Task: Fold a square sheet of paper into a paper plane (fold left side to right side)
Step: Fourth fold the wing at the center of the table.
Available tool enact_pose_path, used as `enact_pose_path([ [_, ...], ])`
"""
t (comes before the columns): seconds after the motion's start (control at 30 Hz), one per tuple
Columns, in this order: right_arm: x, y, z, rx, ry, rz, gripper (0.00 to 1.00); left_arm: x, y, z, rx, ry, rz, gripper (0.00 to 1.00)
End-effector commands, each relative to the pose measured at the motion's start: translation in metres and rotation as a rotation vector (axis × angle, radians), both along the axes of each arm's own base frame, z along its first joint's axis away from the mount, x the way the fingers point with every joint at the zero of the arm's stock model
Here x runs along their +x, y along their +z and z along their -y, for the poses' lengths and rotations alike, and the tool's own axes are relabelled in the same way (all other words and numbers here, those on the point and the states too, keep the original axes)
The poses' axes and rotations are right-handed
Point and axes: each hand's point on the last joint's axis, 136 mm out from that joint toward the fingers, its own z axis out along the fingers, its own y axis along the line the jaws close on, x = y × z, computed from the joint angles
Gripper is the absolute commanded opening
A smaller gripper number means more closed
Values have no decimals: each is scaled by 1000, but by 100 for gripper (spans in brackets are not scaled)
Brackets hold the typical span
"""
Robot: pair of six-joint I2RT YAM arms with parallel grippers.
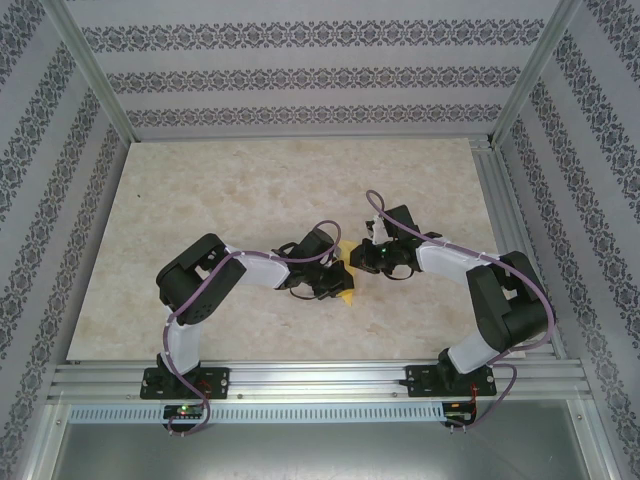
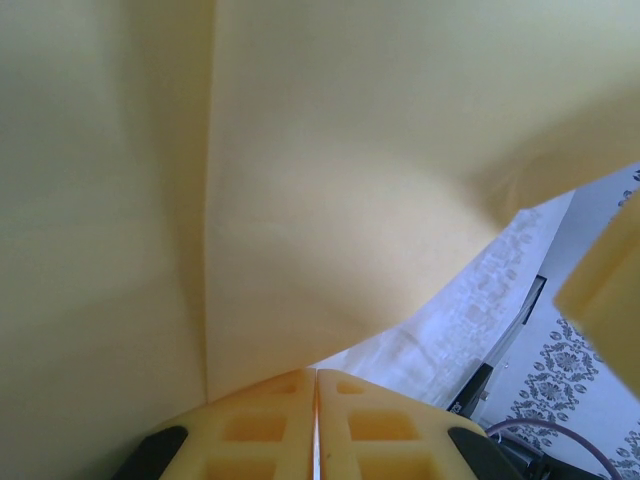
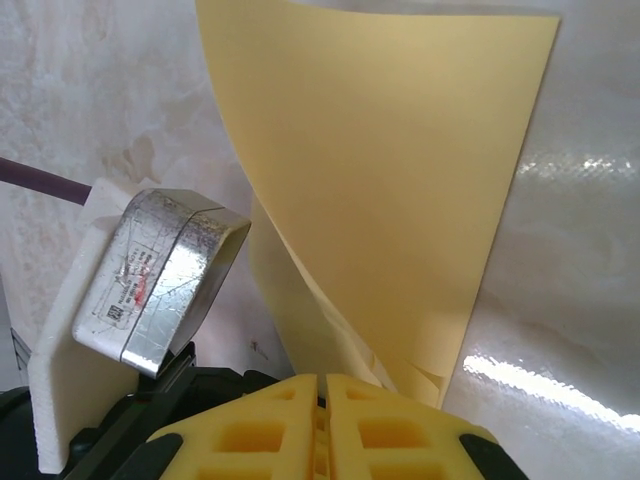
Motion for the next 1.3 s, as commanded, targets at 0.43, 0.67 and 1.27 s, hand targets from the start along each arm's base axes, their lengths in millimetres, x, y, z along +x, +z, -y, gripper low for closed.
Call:
enact_pose_path([
  [0.43, 15, -22, 2, -91, -12, -12, 8, -14, -34, -14, 118, -8, -60, 12],
  [0.67, 20, -35, 5, -127, -14, -19, 7, -14, -33, -12, 110, -16, -59, 11],
  [1.27, 11, -61, 27, -276, -17, -71, 7, -13, -12, -1, 45, -47, -19, 15],
])
